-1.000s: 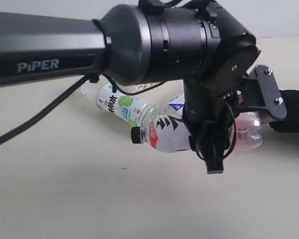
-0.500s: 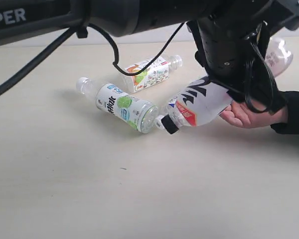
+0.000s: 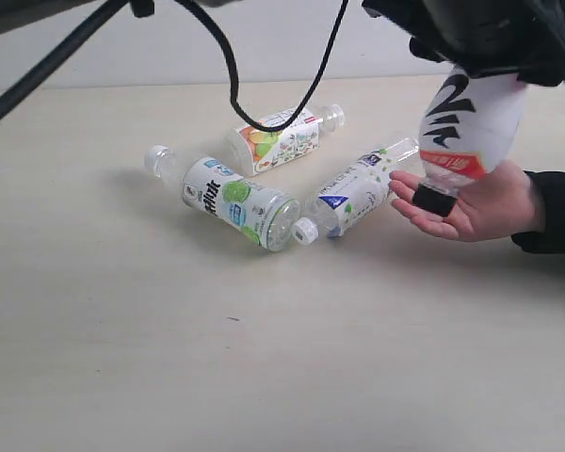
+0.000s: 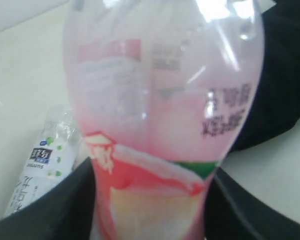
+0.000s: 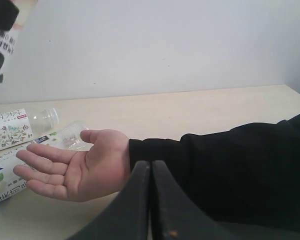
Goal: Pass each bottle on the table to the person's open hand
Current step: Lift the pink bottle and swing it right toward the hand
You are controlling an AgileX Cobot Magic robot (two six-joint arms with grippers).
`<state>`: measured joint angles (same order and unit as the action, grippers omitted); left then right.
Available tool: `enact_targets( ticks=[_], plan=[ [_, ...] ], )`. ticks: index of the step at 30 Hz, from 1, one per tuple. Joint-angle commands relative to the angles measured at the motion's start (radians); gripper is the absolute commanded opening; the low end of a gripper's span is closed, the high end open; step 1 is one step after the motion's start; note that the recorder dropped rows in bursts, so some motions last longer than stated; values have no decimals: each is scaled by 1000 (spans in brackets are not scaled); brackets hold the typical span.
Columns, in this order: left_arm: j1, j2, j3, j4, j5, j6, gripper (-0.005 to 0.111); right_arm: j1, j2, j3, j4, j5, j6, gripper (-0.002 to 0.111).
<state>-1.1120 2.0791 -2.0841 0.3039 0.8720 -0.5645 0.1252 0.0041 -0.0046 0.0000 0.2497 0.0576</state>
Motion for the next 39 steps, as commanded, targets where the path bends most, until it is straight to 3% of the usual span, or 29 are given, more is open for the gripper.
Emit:
enact_targets(
  ticks=[1, 10, 16, 21, 39],
  plan=[
    [35, -11, -75, -119, -13, -47, 0, -3, -4, 5, 0, -6, -4, 0],
    [172, 9, -108, -539, -13, -33, 0, -3, -4, 5, 0, -6, -4, 0],
    [184, 99, -108, -722, -90, 32, 0, -3, -4, 5, 0, -6, -4, 0],
    [184, 184, -108, -776, -165, 39, 0, -3, -4, 5, 0, -6, -4, 0],
    [230, 325, -108, -783, -144, 44, 0, -3, -4, 5, 0, -6, -4, 0]
  ],
)
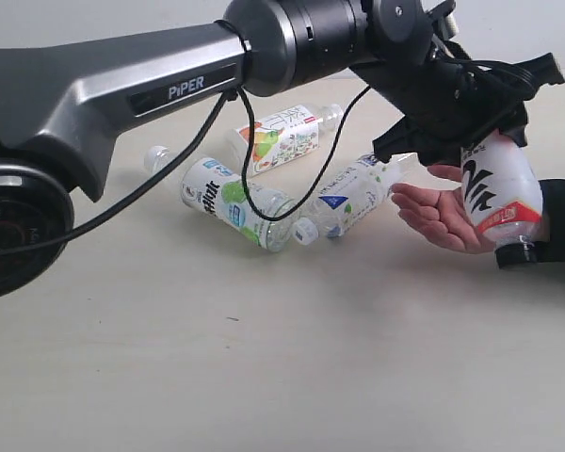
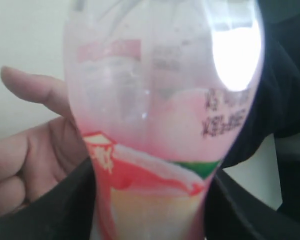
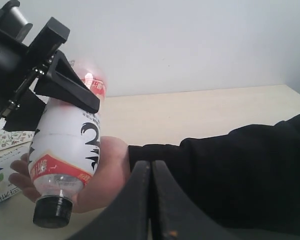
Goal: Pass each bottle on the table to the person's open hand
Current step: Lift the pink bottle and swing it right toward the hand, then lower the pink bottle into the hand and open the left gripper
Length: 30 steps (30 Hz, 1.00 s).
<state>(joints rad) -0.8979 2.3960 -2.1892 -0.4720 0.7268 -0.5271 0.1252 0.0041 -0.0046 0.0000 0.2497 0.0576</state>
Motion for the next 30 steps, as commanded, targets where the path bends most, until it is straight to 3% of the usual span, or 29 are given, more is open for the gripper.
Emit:
enact_targets(
  ticks=[1, 30],
  plan=[
    [18, 13, -3, -7, 5, 6, 0, -3, -4, 5, 0, -6, -4, 0],
    [35, 54, -3, -3, 39, -54, 0, -3, -4, 5, 0, -6, -4, 0]
  ],
)
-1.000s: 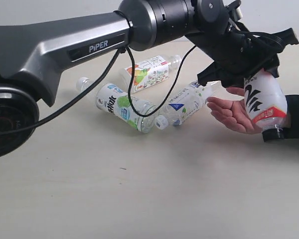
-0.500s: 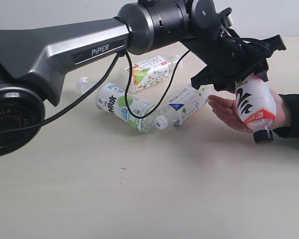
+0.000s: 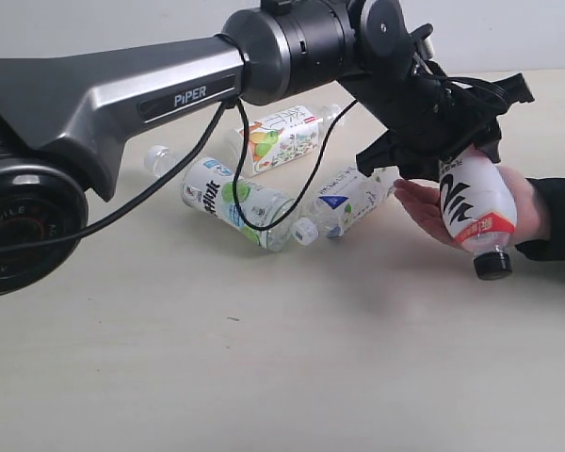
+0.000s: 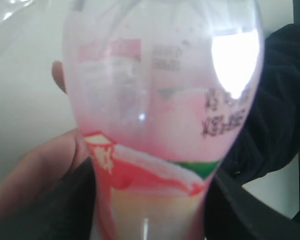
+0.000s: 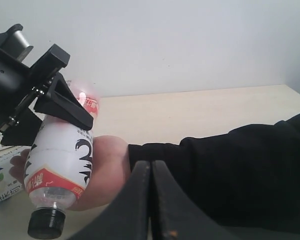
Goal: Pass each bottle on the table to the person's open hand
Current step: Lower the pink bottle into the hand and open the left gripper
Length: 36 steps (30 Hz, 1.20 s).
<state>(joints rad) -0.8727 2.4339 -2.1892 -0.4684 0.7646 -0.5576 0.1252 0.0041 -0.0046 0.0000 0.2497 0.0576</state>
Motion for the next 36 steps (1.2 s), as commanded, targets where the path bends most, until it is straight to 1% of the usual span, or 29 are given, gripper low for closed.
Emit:
enact_targets(
  ticks=[1, 4, 9, 11, 14, 17, 20, 36],
  plan=[
    [11, 18, -3, -7, 1, -23, 1, -3, -4, 5, 0, -6, -4, 0],
    [14, 20, -3, -2, 1, -23, 11, -3, -4, 5, 0, -6, -4, 0],
    [14, 20, -3, -2, 3, -23, 43, -3, -4, 5, 0, -6, -4, 0],
    [14, 20, -3, 12, 3, -23, 54, -3, -4, 5, 0, -6, -4, 0],
    [14, 20, -3, 12, 3, -7, 64, -3, -4, 5, 0, -6, -4, 0],
    [14, 20, -3, 12, 3, 8, 72, -3, -4, 5, 0, -6, -4, 0],
    [14, 20, -3, 12, 3, 25, 76, -3, -4, 5, 0, -6, -4, 0],
    [14, 20, -3, 12, -1, 66, 76, -3, -4, 5, 0, -6, -4, 0]
  ],
)
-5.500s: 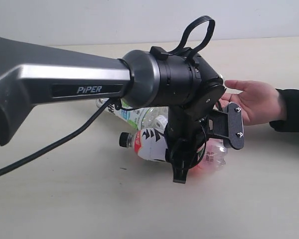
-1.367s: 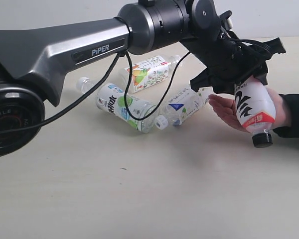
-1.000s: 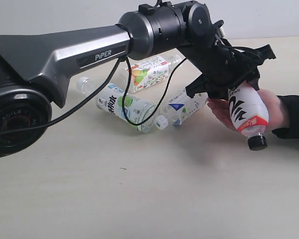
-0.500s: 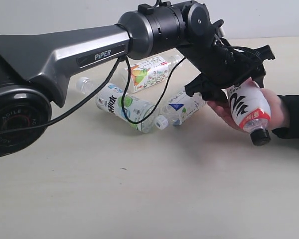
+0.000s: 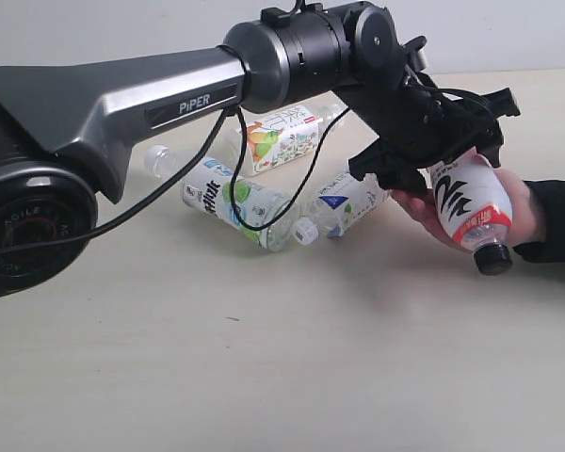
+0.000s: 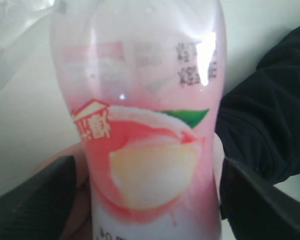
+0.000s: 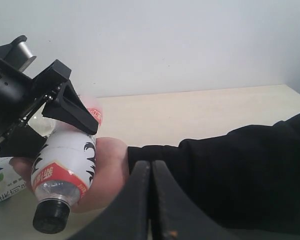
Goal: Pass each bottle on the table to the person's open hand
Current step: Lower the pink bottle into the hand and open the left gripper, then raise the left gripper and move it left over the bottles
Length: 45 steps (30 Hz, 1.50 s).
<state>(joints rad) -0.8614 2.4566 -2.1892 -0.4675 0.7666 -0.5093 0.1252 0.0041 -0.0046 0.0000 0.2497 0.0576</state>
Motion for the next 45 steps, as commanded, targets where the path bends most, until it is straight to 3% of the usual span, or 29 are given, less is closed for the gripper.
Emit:
enact_targets(
  ticks=[1, 24, 45],
  plan=[
    [3, -2, -3, 11, -3, 20, 76, -3, -4, 5, 0, -6, -4, 0],
    [3, -53, -3, 40, 37, 60, 76, -3, -4, 5, 0, -6, -4, 0],
    [3, -247, -3, 256, 306, 127, 75, -3, -4, 5, 0, -6, -4, 0]
  ],
)
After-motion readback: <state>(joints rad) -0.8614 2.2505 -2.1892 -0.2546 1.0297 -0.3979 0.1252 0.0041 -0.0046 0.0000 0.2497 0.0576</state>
